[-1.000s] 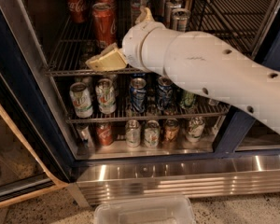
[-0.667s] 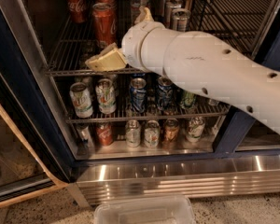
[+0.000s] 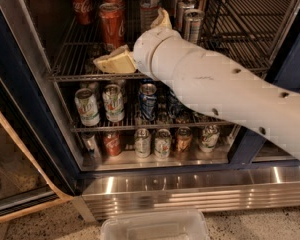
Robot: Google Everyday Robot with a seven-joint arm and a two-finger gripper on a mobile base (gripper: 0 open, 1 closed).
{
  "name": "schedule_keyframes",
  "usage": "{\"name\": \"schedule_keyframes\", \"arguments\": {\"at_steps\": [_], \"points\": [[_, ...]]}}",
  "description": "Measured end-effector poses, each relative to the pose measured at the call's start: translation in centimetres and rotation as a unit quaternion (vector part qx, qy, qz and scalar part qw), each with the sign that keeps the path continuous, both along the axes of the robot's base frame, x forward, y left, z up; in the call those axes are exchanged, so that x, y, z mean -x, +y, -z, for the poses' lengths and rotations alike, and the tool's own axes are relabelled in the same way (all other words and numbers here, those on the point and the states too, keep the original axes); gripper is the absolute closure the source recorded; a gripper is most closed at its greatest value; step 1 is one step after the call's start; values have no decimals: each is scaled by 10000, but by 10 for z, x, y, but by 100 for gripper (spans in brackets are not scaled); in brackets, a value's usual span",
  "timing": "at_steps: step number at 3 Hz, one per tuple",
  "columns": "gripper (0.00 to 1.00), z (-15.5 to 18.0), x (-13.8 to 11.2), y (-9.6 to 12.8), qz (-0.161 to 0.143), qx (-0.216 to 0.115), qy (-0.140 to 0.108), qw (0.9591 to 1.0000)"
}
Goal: Pick water bottle from top shelf of fridge
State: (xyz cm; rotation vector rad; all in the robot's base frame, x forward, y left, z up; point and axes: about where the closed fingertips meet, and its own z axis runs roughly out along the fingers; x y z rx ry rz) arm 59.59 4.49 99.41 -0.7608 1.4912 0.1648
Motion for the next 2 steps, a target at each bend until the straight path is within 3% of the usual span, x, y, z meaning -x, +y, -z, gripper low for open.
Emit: {"name": "schedule_keyframes", "arguments": {"at_steps": [1, 2], "points": [[0, -5, -12, -7, 284, -332, -204, 9988], [18, -6, -23, -14, 513, -648, -303, 9961]]}}
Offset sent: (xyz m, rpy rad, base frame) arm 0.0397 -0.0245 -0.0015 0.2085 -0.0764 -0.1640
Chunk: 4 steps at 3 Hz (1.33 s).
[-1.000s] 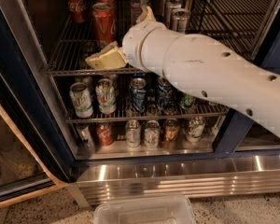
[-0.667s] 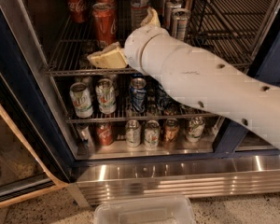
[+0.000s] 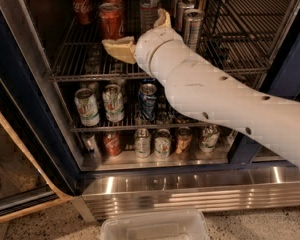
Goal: Pick water bottle from top shelf of fridge
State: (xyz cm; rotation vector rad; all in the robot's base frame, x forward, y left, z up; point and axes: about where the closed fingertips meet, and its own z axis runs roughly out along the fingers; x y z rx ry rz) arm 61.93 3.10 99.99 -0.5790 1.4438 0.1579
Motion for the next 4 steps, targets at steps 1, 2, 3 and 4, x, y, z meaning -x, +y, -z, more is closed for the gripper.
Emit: {"name": "schedule_keyframes", "arguments": {"at_steps": [1, 2, 3, 4], "points": [[24, 0, -12, -5, 94, -194, -17, 9998], [24, 1, -24, -10, 132, -314, 14, 9994], [24, -2, -33, -19, 177, -522, -33, 9985], [27, -4, -40, -28, 228, -655, -67, 9976]]}}
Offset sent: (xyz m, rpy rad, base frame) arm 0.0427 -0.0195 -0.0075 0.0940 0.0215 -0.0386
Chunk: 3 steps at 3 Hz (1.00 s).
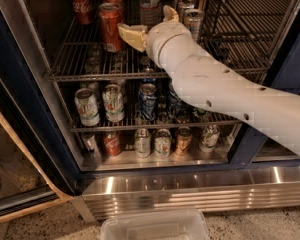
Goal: Pick water bottle from top shelf of fridge
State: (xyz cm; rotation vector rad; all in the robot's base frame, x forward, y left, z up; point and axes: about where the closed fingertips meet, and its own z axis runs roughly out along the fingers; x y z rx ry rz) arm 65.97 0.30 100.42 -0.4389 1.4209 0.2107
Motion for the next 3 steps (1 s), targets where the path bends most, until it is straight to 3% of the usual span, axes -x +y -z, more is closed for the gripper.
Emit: {"name": "schedule_keyframes", "arguments": {"at_steps": [1, 2, 3], "points": [[26, -3, -7, -10, 172, -156, -83, 9997], [9, -4, -7, -10, 184, -163, -100, 9996], [6, -4, -7, -10, 184, -163, -100, 9996]]}}
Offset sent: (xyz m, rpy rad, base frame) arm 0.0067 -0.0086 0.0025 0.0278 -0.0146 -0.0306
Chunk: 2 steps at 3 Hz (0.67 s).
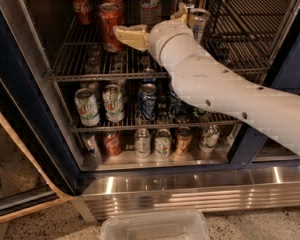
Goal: Pick water bottle from top shelf of fridge
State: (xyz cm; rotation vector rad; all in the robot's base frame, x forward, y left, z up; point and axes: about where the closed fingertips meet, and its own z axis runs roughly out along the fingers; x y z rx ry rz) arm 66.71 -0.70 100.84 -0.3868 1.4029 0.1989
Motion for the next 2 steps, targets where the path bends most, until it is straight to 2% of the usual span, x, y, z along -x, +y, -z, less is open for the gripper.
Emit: {"name": "schedule_keyframes", "arguments": {"at_steps": [2], "points": [[25, -3, -4, 4, -23, 27, -3, 10000]]}}
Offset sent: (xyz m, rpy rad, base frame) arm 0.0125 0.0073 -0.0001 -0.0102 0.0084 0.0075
